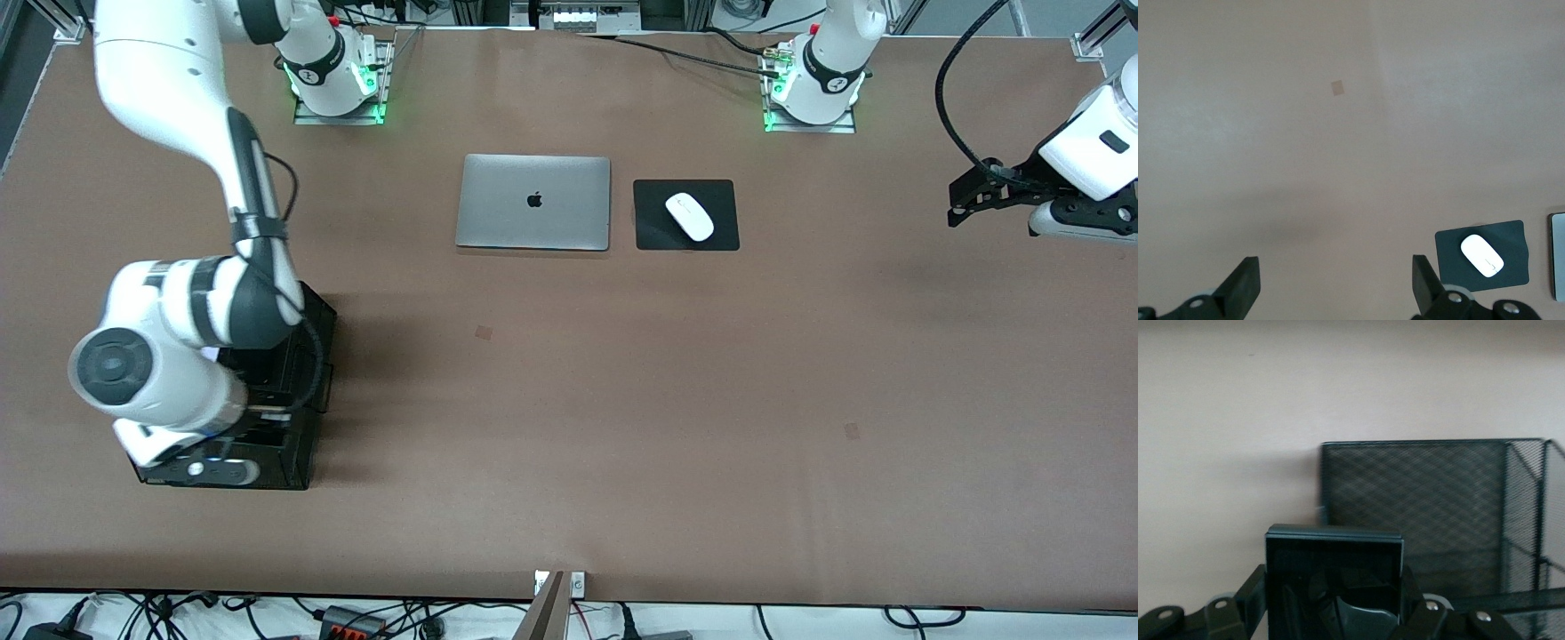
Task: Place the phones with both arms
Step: 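Carry the black flip phone over the basket with the right gripper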
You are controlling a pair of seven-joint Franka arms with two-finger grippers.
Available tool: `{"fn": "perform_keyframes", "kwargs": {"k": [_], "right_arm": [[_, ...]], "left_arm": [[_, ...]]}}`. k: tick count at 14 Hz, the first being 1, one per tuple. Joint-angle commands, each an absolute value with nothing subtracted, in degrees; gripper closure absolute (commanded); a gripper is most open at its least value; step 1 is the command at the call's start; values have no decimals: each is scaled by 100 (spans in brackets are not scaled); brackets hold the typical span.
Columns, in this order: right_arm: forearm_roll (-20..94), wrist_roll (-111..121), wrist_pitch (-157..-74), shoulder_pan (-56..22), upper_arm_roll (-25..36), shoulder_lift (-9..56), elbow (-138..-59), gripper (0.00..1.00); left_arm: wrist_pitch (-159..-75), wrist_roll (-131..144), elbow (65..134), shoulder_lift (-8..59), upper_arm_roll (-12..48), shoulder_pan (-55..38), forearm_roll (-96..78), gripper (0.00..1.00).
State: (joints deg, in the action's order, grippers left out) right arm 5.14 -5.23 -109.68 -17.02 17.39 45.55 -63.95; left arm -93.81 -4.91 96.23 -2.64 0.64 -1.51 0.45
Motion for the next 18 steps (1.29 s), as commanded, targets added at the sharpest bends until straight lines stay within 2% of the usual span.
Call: {"fn": "perform_keyframes", "kwargs": {"k": [1,4,10,14,15,16,17,18], "right_arm": [[571,-89,-10977,-1363,1617,4632,-6214,89],[580,-70,-11047,-1117,1608,4868,-6223,88],[641,280,-11732,-871,1591,5273,-6240,88],[940,325,-11681,-861,1556,5239,-6450,84],[940,325,-11689,-853,1556,5221,-6564,79],[949,334,-11689,-818,1556,5221,-6609,45],[1088,334,-11698,-765,1556,5221,-6609,0],[1220,351,-11698,-712,1564,5221,-6609,0]], "left_arm": [[-9220,-466,9431,-193,123,-141,0,0],[-9211,-475,9387,-193,132,-167,0,0],[-9202,-475,9387,-202,132,-176,0,0],[-9202,-475,9387,-202,193,-176,0,0],[-9202,-475,9387,-202,202,-176,0,0],[-9202,-475,9387,-202,193,-176,0,0],[-9202,-475,9387,-202,202,-176,0,0],[-9202,-475,9387,-202,202,-167,0,0]]}}
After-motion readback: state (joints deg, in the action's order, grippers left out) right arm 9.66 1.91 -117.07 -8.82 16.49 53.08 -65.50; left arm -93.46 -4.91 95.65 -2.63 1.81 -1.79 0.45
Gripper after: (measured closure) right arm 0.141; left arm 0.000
